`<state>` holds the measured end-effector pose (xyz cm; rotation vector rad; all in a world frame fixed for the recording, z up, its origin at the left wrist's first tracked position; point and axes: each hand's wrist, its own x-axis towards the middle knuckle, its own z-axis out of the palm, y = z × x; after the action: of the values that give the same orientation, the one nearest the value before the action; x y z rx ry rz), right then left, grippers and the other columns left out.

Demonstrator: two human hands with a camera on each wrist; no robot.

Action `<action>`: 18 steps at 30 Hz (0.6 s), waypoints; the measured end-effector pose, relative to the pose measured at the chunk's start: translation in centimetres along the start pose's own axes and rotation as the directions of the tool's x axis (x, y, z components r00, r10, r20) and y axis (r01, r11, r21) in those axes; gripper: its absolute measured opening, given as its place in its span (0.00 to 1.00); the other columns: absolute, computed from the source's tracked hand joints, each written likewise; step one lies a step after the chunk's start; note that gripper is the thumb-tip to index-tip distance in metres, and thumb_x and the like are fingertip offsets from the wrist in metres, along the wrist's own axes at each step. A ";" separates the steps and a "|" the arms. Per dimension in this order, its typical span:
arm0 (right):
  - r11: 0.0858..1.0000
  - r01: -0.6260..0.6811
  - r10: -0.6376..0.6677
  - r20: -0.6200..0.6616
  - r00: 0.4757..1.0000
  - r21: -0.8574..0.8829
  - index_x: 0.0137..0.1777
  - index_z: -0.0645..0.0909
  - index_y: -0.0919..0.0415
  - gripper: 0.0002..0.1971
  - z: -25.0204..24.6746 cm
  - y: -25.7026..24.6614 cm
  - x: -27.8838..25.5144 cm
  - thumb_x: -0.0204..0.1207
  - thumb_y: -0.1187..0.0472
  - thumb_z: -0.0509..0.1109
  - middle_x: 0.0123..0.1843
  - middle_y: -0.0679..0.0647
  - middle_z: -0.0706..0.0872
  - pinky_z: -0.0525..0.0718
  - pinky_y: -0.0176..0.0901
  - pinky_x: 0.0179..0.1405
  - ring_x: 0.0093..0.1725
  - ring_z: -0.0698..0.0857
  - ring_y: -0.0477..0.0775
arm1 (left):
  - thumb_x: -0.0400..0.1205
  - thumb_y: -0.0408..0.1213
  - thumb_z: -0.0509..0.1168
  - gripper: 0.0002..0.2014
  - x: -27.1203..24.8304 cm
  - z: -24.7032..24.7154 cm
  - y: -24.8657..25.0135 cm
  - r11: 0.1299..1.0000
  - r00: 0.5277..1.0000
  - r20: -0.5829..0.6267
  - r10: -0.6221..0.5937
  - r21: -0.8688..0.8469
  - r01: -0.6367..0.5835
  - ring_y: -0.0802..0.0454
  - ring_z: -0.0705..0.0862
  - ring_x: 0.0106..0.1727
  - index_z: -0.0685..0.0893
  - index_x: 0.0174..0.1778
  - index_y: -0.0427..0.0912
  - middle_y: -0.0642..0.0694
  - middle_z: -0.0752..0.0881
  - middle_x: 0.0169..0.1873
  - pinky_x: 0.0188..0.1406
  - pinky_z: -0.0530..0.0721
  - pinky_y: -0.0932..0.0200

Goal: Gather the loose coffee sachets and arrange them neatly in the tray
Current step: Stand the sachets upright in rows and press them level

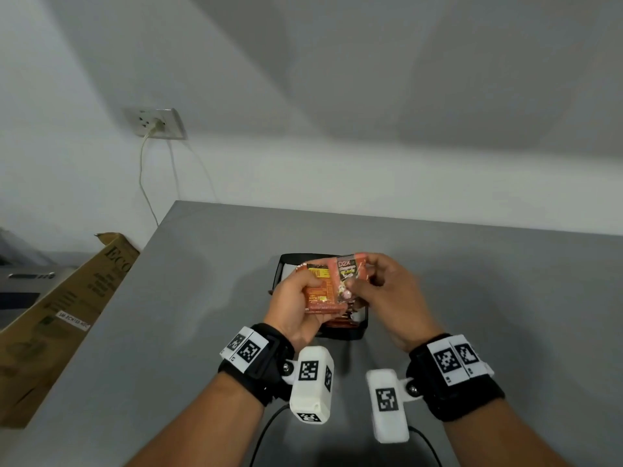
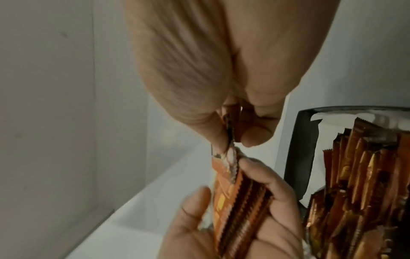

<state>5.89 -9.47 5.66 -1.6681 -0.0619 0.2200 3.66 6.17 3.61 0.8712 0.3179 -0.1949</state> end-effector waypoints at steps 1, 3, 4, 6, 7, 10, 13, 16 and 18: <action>0.998 -0.034 0.035 -0.015 0.999 0.056 0.57 0.85 0.55 0.14 -0.2 0.0 0.2 0.77 0.73 0.75 0.49 0.55 0.93 0.90 0.49 0.41 0.43 0.91 0.54 | 0.78 0.24 0.56 0.20 0.0 -0.1 0.1 1.000 1.000 -0.005 -0.007 0.001 0.007 0.40 0.89 0.43 0.85 0.62 0.36 0.32 0.89 0.51 0.38 0.87 0.48; 0.978 -0.112 0.108 0.031 0.994 0.176 0.58 0.85 0.61 0.12 -0.5 -0.1 0.4 0.79 0.75 0.71 0.49 0.58 0.93 0.87 0.44 0.37 0.43 0.91 0.54 | 0.78 0.20 0.58 0.19 0.1 -0.3 0.0 0.999 1.000 -0.012 0.019 0.029 -0.018 0.37 0.90 0.46 0.85 0.62 0.35 0.31 0.89 0.51 0.40 0.89 0.45; 0.968 -0.153 0.140 0.077 0.987 0.198 0.59 0.85 0.63 0.12 -0.6 -0.2 0.4 0.79 0.76 0.70 0.48 0.58 0.93 0.86 0.41 0.34 0.42 0.91 0.52 | 0.77 0.18 0.62 0.19 0.1 -0.4 -0.1 0.998 0.999 -0.009 0.042 0.048 -0.041 0.36 0.90 0.47 0.85 0.61 0.36 0.31 0.89 0.50 0.44 0.90 0.42; 0.955 -0.222 0.193 0.156 0.969 0.196 0.57 0.85 0.64 0.12 -0.4 -0.5 0.3 0.80 0.77 0.67 0.45 0.58 0.93 0.85 0.37 0.29 0.37 0.91 0.49 | 0.72 0.17 0.68 0.19 0.2 -0.5 -0.3 0.992 0.996 0.008 0.085 0.088 -0.085 0.37 0.90 0.46 0.86 0.57 0.38 0.33 0.90 0.47 0.47 0.90 0.40; 0.951 -0.246 0.215 0.172 0.961 0.189 0.56 0.86 0.63 0.12 -0.3 -0.6 0.2 0.81 0.77 0.65 0.44 0.58 0.92 0.84 0.37 0.27 0.35 0.90 0.48 | 0.71 0.18 0.70 0.20 0.1 -0.6 -0.5 0.990 0.995 0.011 0.099 0.105 -0.099 0.38 0.90 0.45 0.86 0.57 0.39 0.34 0.90 0.46 0.47 0.90 0.41; 0.952 -0.258 0.233 0.158 0.959 0.162 0.53 0.87 0.62 0.13 0.2 -0.9 0.0 0.81 0.77 0.64 0.43 0.59 0.93 0.84 0.39 0.27 0.34 0.90 0.49 | 0.71 0.19 0.73 0.23 0.0 -0.5 -0.8 0.990 0.996 0.005 0.092 0.111 -0.092 0.39 0.90 0.44 0.83 0.61 0.38 0.36 0.90 0.47 0.44 0.90 0.43; 0.995 -0.088 0.087 0.019 0.996 0.048 0.48 0.89 0.57 0.15 0.3 -0.6 0.1 0.79 0.76 0.67 0.40 0.53 0.93 0.87 0.43 0.35 0.37 0.89 0.49 | 0.77 0.28 0.70 0.17 -0.1 -0.5 -0.4 1.000 0.999 -0.034 0.005 0.015 -0.005 0.42 0.88 0.44 0.83 0.63 0.39 0.35 0.89 0.48 0.40 0.87 0.49; 0.966 0.191 -0.205 -0.069 0.976 -0.172 0.46 0.92 0.46 0.18 -0.3 -0.6 0.1 0.78 0.73 0.73 0.46 0.44 0.94 0.88 0.41 0.55 0.49 0.91 0.44 | 0.79 0.43 0.70 0.08 0.0 -1.1 0.4 0.983 0.991 -0.069 -0.115 -0.150 0.104 0.44 0.84 0.40 0.85 0.49 0.43 0.38 0.88 0.42 0.38 0.83 0.51; 0.919 0.303 -0.312 0.005 0.950 -0.251 0.48 0.92 0.42 0.21 -0.3 -0.2 -0.4 0.77 0.75 0.74 0.53 0.40 0.92 0.85 0.38 0.63 0.56 0.90 0.40 | 0.79 0.42 0.70 0.06 0.1 -1.3 0.5 0.980 0.990 -0.080 -0.117 -0.169 0.102 0.45 0.84 0.38 0.85 0.41 0.43 0.38 0.87 0.40 0.37 0.82 0.54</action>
<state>5.53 -9.84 5.89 -1.8839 -0.3360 -0.0594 3.68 7.48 3.12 0.7008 0.4598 -0.2290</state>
